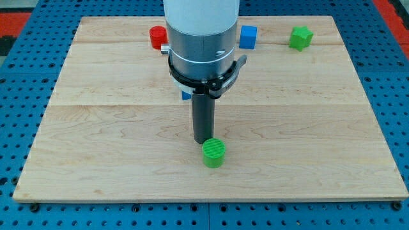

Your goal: Move the yellow hexagon towards the bottom left

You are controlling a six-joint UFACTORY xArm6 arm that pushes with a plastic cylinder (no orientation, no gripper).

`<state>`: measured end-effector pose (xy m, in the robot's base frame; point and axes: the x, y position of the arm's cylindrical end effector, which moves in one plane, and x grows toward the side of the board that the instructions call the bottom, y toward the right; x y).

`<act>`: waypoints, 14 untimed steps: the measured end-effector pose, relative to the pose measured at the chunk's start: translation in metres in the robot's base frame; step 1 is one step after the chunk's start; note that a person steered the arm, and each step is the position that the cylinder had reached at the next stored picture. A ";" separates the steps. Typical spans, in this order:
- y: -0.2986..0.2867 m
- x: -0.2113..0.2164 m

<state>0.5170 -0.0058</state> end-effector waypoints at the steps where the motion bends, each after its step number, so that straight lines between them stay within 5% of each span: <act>1: 0.001 -0.027; 3: 0.013 -0.040; 5: 0.116 -0.111; 6: 0.117 -0.119; 8: 0.097 -0.172; 14: -0.037 -0.177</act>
<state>0.3404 -0.0426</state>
